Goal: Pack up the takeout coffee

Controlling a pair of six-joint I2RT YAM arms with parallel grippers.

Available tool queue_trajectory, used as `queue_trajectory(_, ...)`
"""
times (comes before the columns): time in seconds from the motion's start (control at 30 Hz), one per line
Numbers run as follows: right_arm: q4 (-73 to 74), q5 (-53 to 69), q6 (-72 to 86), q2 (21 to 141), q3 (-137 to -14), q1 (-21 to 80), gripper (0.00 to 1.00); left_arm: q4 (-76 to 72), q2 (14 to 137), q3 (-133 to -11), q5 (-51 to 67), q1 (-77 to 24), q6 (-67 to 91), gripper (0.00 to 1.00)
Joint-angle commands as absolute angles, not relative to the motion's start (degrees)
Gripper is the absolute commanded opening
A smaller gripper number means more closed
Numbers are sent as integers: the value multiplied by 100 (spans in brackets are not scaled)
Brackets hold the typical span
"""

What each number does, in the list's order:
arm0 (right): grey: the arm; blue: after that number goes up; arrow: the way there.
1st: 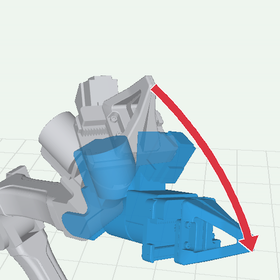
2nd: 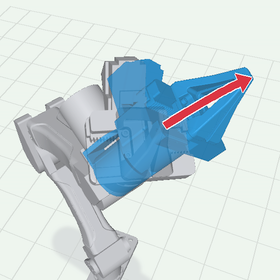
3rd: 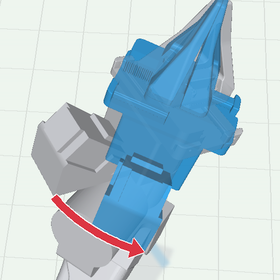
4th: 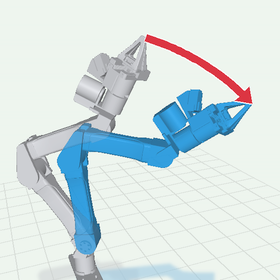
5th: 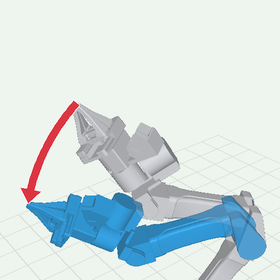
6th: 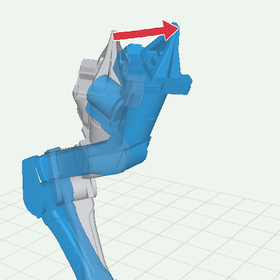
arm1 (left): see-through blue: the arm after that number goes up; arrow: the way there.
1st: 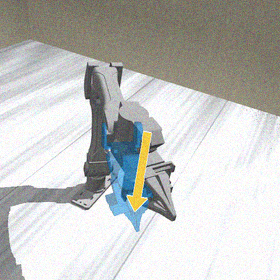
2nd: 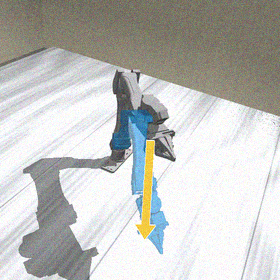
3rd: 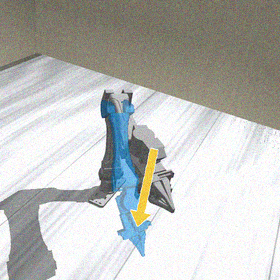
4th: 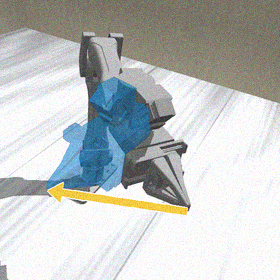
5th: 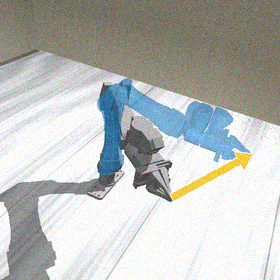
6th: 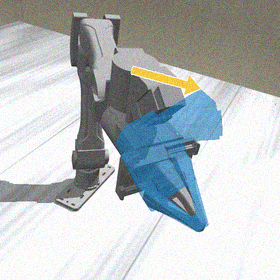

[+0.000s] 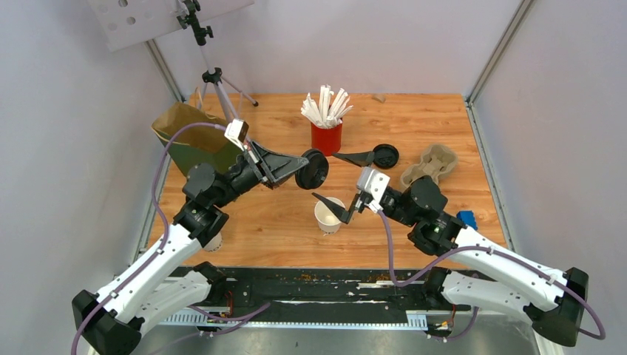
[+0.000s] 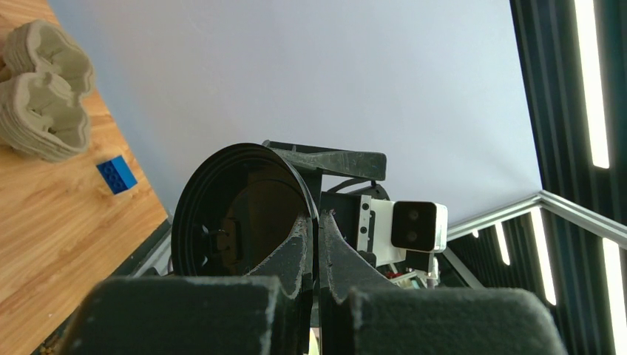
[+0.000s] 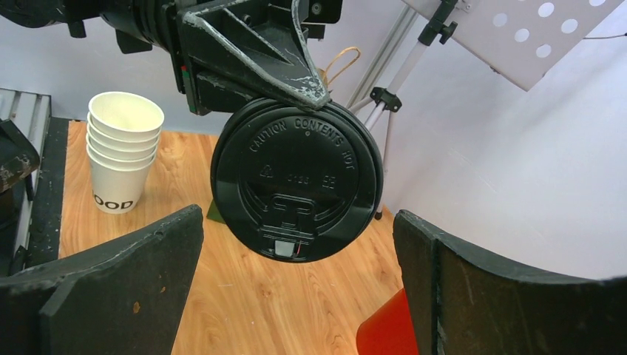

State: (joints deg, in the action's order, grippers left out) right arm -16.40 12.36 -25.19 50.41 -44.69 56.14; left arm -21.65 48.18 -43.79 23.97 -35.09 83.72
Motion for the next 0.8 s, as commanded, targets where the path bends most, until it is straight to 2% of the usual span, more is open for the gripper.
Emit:
queue_trajectory(0.0,-1912,1175,-2665,5181,-4801,5669,100,-2511,4709,-4358,2452,-3487,8498,0)
queue_trajectory(0.4,-1925,1243,-2678,5418,-4927,5722,100,-2549,4642,-4324,2494,-3488,8531,0)
queue_trajectory(0.77,-1846,1347,-2591,5353,-4922,5730,82,-2419,4555,-4263,2549,-3483,8438,0)
